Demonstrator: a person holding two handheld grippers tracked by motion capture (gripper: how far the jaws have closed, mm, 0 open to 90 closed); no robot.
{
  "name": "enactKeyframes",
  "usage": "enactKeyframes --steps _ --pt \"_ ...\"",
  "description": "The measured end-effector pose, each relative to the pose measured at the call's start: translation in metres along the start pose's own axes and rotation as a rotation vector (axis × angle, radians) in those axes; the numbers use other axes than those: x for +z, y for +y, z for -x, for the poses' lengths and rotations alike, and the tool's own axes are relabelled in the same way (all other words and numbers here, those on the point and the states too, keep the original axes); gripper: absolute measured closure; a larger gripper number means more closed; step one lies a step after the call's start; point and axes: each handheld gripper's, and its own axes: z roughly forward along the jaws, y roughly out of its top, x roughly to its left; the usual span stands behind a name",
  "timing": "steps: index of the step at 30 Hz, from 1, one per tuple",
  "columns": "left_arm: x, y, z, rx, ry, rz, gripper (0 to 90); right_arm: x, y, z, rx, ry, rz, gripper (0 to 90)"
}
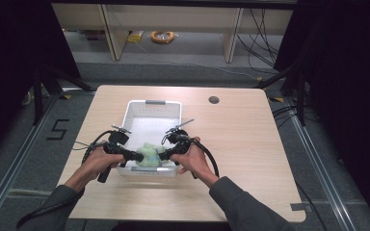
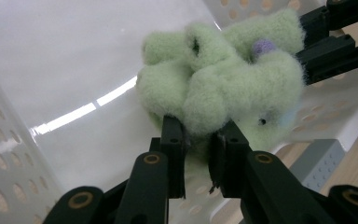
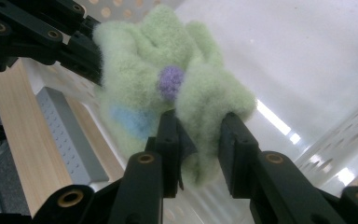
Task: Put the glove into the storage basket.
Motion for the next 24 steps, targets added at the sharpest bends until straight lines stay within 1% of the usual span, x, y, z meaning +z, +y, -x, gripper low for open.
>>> enactKeyframes --steps 2,3,4,5,6,7,9,10,11,12,13,14,15,16,17,18,19,20,21,22,23,24 --pt "0.000 0.000 0.000 -0.002 0.005 -0.004 75.9 0.001 0.000 0.000 -0.002 -0.005 -0.001 70.9" --pt "0.001 -0.001 -0.001 -0.003 0.007 -0.017 75.8 0.003 0.000 0.000 -0.011 -0.006 -0.014 69.7" --pt "0.001 -0.001 -0.001 -0.003 0.007 -0.017 75.7 0.003 0.000 0.000 -0.011 -0.006 -0.014 69.7" --pt "0.002 -0.001 -0.001 0.002 0.008 -0.021 75.7 0.003 0.000 -0.001 -0.007 -0.016 -0.021 69.4" --pt "0.002 -0.001 -0.001 0.007 0.016 -0.027 75.0 0.005 0.001 -0.001 -0.015 -0.010 -0.034 68.3" --pt "0.003 -0.002 -0.001 0.003 0.013 -0.027 75.0 0.005 0.001 -0.001 -0.015 -0.010 -0.034 68.3" --pt "0.003 -0.001 -0.001 0.003 0.023 -0.035 74.8 0.007 0.001 -0.003 -0.019 -0.017 -0.043 67.7" --pt "0.003 -0.001 -0.002 0.005 0.035 -0.039 74.5 0.008 0.001 -0.003 -0.021 -0.024 -0.045 66.1" --pt "0.003 -0.001 -0.002 0.008 0.035 -0.045 73.9 0.008 0.003 -0.004 -0.020 -0.018 -0.051 60.3" --pt "0.003 -0.001 -0.002 0.008 0.035 -0.045 73.6 0.008 0.003 -0.004 -0.020 -0.018 -0.051 60.3" --pt "0.004 -0.002 -0.003 0.012 0.044 -0.051 72.6 0.008 0.005 -0.006 -0.032 -0.028 -0.063 56.3" --pt "0.004 -0.002 -0.003 0.014 0.046 -0.052 72.6 0.008 0.005 -0.006 -0.032 -0.028 -0.063 56.3" --pt "0.004 -0.002 -0.003 0.016 0.048 -0.054 69.5 0.008 0.005 -0.006 -0.036 -0.039 -0.067 56.0" --pt "0.004 -0.002 -0.003 0.015 0.053 -0.055 69.5 0.008 0.006 -0.007 -0.042 -0.046 -0.069 54.7" --pt "0.003 -0.001 -0.003 0.022 0.067 -0.068 67.0 0.007 0.008 -0.007 -0.030 -0.030 -0.070 50.3" --pt "0.003 -0.001 -0.003 0.025 0.072 -0.067 67.0 0.007 0.008 -0.007 -0.030 -0.030 -0.070 50.3" --pt "0.003 0.000 -0.003 0.017 0.075 -0.057 64.5 0.004 0.010 -0.009 -0.025 -0.047 -0.061 48.6" --pt "0.002 0.000 -0.004 0.013 0.082 -0.050 62.5 0.002 0.011 -0.007 -0.047 -0.045 -0.046 48.6" --pt "0.002 0.001 -0.003 0.004 0.093 -0.048 62.5 0.002 0.011 -0.007 -0.047 -0.045 -0.046 48.6" --pt "0.001 0.001 -0.004 0.015 0.104 -0.048 62.1 0.000 0.012 -0.008 -0.039 -0.040 -0.038 48.6" --pt "0.000 0.002 -0.004 0.008 0.110 -0.040 61.5 -0.002 0.013 -0.009 -0.039 -0.038 -0.035 48.7" --pt "0.000 0.002 -0.003 -0.010 0.116 -0.017 58.5 -0.006 0.013 -0.009 -0.045 -0.035 -0.025 48.6"
